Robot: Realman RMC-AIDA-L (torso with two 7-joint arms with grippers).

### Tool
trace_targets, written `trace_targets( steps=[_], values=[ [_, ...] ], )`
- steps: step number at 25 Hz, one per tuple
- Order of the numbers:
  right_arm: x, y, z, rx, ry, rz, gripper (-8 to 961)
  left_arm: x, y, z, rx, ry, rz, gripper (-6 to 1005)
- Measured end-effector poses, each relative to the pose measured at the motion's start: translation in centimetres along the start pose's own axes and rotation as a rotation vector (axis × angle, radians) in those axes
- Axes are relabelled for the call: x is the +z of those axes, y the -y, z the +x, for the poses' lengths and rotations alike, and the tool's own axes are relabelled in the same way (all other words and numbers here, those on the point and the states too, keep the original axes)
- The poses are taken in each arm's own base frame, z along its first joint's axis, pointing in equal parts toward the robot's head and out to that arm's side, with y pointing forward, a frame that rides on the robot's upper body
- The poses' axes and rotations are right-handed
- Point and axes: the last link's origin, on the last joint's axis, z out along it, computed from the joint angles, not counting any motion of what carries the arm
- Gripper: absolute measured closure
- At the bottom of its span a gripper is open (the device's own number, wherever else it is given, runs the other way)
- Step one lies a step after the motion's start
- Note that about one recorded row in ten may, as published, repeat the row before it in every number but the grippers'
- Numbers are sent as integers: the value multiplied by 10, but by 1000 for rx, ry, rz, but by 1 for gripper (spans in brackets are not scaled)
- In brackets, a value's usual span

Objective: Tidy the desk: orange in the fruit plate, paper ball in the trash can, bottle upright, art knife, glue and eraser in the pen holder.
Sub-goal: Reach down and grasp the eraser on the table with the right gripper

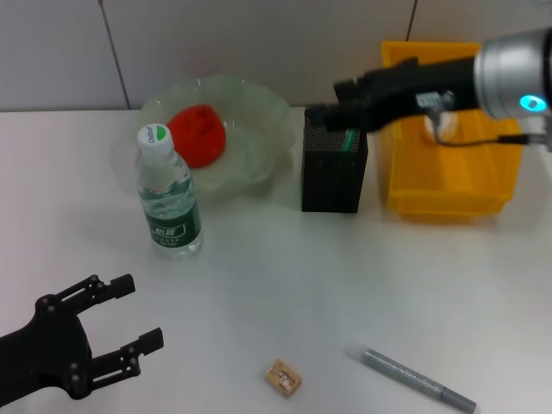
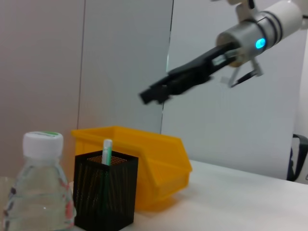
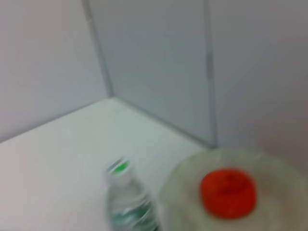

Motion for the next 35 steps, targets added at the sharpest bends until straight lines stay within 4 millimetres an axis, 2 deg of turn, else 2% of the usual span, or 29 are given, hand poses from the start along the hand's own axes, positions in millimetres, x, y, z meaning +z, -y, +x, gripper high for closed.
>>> trace_targets(
  steps=[3,5,7,10,14,18,22,24,25,26,32,33,35],
  values=[
    [-16,-8,8,-15,-58,-68,382,0,1,1,0,27,-20,200],
    [-27,-15,22,-45,-83,-144,382,1,3,3,-4,65,-40,200],
    [-29,-16,27,-42,-85,-169,383,1,6,6,-13,84,-47,200],
    [-37,-16,49,-16,-117,-227,383,2,10,12,-32,122,-65,200],
    [-37,-20,58,-5,-149,-256,384,5,16,17,-46,184,-91,200],
    [-34,-27,52,42,-210,-287,384,5,17,17,-30,181,-88,200],
    [-15,-35,40,86,-349,-270,385,3,16,15,-25,183,-82,200],
    [-2,-41,36,103,-436,-257,387,1,15,14,-22,186,-78,200],
    [12,-48,34,112,-520,-252,388,0,15,13,-14,186,-76,200],
    [12,-48,34,112,-520,-252,388,0,15,13,-14,186,-76,200],
    [48,-70,28,91,-706,-224,390,-3,13,11,1,188,-69,200],
    [54,-75,26,81,-727,-218,390,-12,13,6,30,204,-52,200],
    [67,-85,22,63,-771,-195,390,-15,12,5,31,223,-62,200]
  ],
)
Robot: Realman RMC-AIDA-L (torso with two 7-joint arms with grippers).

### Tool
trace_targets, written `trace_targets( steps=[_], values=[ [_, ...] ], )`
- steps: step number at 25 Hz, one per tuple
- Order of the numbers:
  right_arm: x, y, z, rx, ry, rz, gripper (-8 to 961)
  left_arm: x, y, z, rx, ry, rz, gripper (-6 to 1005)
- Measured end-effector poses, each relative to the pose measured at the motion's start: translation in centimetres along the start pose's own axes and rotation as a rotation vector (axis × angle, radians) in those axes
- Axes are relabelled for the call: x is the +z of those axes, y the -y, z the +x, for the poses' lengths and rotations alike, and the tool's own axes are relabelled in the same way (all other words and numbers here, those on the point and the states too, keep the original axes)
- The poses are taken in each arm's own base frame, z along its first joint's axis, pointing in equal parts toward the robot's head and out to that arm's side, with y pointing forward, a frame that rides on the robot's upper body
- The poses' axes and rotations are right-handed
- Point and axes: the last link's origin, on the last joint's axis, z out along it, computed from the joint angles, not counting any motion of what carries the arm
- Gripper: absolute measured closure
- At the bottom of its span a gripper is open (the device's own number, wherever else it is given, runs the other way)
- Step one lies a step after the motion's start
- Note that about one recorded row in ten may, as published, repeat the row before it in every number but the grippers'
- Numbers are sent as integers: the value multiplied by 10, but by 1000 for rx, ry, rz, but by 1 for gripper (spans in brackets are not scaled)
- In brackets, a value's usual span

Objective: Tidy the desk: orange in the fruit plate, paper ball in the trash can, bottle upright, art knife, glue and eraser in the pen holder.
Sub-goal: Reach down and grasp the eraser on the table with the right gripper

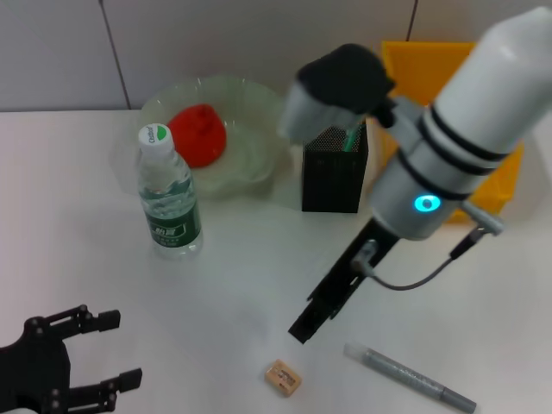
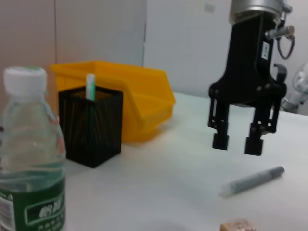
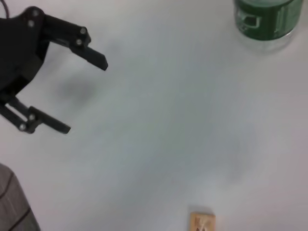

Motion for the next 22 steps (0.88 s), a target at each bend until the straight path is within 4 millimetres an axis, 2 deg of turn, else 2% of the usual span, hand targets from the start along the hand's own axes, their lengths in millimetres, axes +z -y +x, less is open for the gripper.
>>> trace_targets(
  steps=[3,8,11,15,22],
  values=[
    [6,-6,-7,1,-28,20,390,-1,-2,-2,-2,18,-14,200],
    [27,-14,-20,10,-98,92,389,0,-2,-3,6,20,-13,200],
    [38,-22,-24,10,-103,75,389,0,-3,-4,11,18,-13,200],
    [53,-32,-25,-6,-112,36,389,2,-5,-6,18,17,-12,200],
    [63,-30,-24,7,-133,42,389,4,-8,-9,14,12,-10,200]
  ],
)
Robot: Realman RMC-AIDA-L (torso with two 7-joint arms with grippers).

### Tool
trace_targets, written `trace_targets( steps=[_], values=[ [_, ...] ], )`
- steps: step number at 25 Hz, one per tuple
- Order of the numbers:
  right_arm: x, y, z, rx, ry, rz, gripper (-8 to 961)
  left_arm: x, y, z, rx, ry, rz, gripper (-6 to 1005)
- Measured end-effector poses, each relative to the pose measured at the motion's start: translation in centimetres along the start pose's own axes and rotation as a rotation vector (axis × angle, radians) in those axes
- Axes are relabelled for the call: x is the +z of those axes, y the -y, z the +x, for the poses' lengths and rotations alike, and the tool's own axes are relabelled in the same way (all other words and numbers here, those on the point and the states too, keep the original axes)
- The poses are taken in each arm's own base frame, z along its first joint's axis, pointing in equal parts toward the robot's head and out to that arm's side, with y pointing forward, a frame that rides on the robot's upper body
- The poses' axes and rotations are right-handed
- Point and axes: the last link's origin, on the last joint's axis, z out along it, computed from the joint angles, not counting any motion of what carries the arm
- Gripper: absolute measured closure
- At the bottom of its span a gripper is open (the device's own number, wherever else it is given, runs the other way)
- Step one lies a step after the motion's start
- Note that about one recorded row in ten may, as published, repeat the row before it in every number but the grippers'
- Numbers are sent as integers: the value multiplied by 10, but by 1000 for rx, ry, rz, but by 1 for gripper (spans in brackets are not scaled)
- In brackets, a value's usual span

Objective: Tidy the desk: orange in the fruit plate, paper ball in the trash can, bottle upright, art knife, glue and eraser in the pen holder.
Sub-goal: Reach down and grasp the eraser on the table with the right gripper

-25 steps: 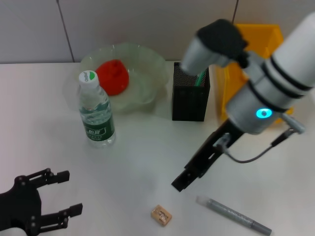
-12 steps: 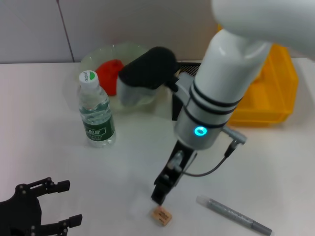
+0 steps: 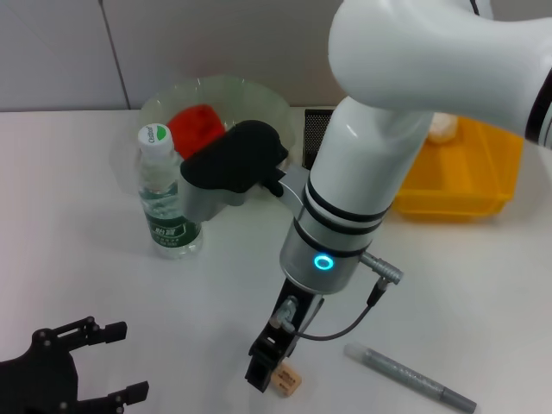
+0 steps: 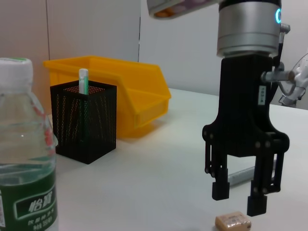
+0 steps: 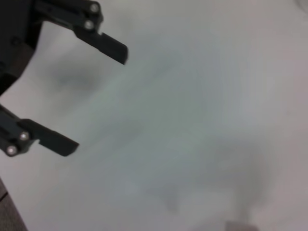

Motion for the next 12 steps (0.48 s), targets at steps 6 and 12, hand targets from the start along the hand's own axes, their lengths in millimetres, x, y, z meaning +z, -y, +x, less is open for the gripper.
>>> trace_targets(
  steps=[6,12],
  values=[
    [7,8,3,27,-3,16,390,1,-2,-2,-11,-3,-1,200],
    [11,10,5,39,4,12,395,3,-2,-3,-20,-5,5,200]
  ],
)
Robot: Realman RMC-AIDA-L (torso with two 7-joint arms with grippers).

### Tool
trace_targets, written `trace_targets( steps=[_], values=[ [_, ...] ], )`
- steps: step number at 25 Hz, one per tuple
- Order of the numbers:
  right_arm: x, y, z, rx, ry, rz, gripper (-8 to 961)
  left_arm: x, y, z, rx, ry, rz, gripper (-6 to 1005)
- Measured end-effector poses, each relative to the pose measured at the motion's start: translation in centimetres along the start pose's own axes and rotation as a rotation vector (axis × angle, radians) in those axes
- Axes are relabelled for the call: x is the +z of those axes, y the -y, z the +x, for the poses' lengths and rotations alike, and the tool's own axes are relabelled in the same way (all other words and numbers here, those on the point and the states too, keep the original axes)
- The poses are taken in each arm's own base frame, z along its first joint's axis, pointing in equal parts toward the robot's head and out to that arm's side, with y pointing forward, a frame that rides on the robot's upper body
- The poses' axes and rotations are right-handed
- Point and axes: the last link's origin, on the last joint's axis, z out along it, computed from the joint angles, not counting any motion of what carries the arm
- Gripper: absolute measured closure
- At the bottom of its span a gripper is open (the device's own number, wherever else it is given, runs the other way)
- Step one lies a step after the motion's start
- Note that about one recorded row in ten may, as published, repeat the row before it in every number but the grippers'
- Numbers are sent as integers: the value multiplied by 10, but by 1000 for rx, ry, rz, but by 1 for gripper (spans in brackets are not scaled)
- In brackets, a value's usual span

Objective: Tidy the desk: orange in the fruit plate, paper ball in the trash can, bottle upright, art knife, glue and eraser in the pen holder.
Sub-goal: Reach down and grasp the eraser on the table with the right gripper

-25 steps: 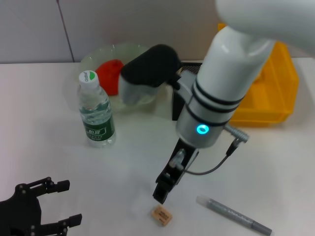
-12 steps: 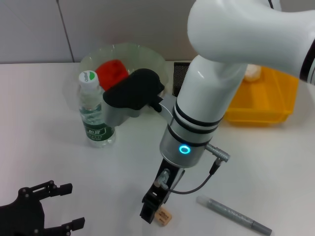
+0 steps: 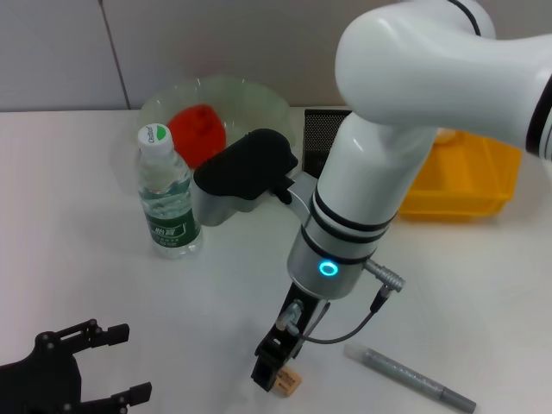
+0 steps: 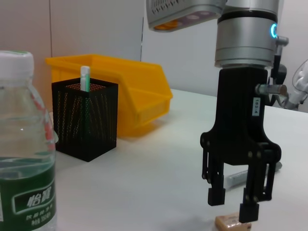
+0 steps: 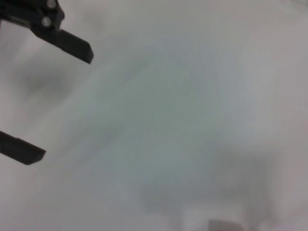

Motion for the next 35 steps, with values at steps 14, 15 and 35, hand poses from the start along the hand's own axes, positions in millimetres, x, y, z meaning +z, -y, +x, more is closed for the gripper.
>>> trace_targets(
  steps=[14,15,35],
  values=[
    [10,-4,1,-12,7,-6,404,2,-2,-3,-6,-6,4,200],
    [10,-4,1,-12,7,-6,405,2,-2,-3,-6,-5,4,200],
    [7,-5,3,-16,-20,-9,418,3,-2,-4,-13,-5,6,200]
  ],
)
